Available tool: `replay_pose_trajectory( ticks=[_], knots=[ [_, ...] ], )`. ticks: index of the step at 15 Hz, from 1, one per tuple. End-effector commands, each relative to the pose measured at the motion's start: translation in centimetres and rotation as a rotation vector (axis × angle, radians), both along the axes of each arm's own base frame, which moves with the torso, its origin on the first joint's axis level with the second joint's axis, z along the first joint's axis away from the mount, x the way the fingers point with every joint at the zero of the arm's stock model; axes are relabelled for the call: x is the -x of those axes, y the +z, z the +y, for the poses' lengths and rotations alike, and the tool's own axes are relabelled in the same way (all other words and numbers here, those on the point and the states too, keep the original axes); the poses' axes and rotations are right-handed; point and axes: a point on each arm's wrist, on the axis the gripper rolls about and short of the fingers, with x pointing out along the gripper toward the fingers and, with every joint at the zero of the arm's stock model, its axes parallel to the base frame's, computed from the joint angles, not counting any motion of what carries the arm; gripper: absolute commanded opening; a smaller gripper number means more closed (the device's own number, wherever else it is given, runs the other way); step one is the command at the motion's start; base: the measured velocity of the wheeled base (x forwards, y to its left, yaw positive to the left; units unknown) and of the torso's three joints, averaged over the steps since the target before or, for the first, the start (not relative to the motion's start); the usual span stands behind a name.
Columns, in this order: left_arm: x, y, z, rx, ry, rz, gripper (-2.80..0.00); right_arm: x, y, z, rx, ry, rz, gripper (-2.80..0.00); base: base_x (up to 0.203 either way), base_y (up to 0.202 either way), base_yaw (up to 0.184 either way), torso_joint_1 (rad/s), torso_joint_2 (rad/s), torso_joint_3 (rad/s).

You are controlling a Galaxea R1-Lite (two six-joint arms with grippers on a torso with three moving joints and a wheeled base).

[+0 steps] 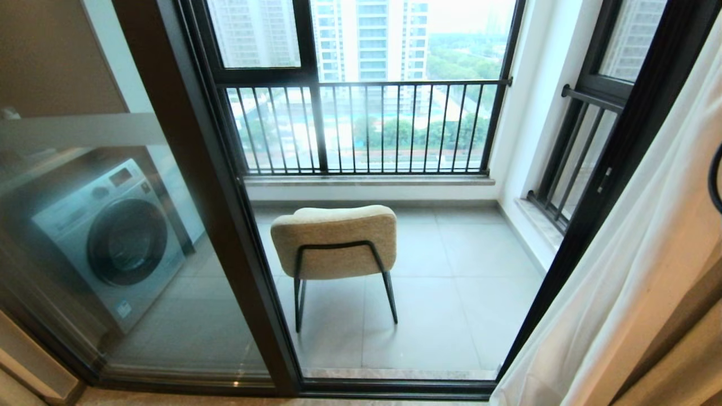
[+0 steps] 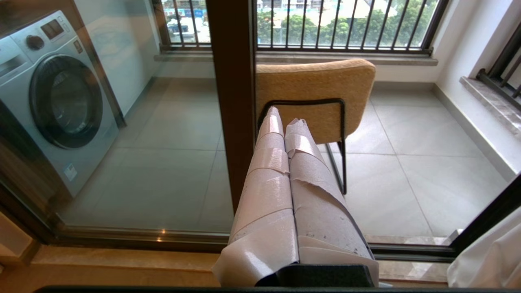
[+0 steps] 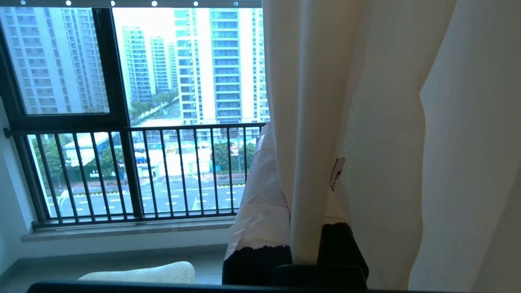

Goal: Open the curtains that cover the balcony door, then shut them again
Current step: Close the inner curtains on both sides

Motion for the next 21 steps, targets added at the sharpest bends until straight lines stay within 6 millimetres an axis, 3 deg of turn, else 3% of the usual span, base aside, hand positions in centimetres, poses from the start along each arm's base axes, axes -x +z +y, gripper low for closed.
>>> replay_pose_trajectory(
  ticks=[1, 21],
  knots=[
    [0.00, 0.01, 0.00, 0.002, 0.001, 0.000, -2.80, -0.09, -0.04, 0.02, 0.000, -0.001, 0.001, -2.80, 0.000, 0.195, 0.001, 0.001, 0.00, 0.002],
    [0.00, 0.02, 0.00, 0.002, 0.001, -0.002, -2.80, 0.14, 0.17, 0.04, 0.000, 0.002, -0.008, -2.80, 0.000, 0.190, 0.001, 0.003, 0.00, 0.002]
  ],
)
